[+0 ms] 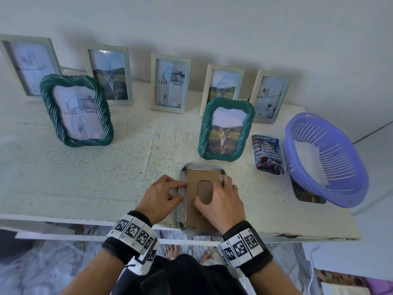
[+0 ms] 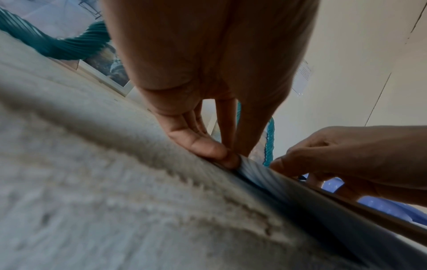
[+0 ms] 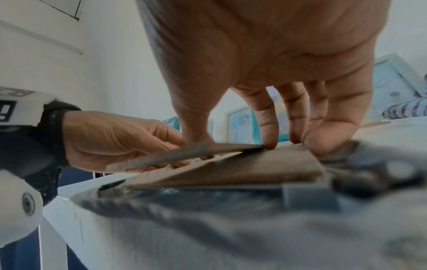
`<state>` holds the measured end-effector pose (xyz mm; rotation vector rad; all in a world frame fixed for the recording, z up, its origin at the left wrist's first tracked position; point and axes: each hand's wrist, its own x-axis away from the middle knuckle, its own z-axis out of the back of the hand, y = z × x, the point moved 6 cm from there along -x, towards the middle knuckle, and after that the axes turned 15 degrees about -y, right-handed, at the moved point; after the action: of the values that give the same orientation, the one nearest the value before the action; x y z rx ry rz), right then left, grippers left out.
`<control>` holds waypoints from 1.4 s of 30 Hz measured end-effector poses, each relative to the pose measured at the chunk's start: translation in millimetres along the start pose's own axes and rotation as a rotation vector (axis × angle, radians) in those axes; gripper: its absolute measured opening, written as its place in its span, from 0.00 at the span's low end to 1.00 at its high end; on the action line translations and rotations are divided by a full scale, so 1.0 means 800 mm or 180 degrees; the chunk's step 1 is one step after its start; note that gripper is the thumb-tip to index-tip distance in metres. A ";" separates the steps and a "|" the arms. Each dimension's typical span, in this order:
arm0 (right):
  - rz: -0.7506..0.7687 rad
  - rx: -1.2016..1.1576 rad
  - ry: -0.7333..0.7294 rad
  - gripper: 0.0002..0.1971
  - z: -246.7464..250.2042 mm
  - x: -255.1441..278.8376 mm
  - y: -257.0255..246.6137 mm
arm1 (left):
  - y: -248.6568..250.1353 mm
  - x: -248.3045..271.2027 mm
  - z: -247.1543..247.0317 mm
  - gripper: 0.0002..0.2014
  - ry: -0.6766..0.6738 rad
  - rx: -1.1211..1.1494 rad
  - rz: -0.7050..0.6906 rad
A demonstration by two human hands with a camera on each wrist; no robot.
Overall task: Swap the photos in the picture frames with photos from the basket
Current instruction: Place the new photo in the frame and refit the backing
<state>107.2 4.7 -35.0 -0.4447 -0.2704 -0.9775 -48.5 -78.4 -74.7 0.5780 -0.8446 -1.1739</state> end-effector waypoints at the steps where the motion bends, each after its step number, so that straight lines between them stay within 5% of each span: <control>1: 0.0002 0.0002 0.0007 0.31 -0.001 0.000 0.000 | 0.000 0.000 0.000 0.17 -0.0004 0.0002 0.0004; 42: 0.0029 -0.0077 0.0053 0.33 -0.007 -0.005 0.013 | 0.005 -0.008 0.001 0.18 -0.0024 -0.0066 0.0128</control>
<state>114.1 9.7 -44.0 -0.4594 -0.2415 -0.9760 -48.0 -71.3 -72.9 0.5377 -0.8460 -1.1474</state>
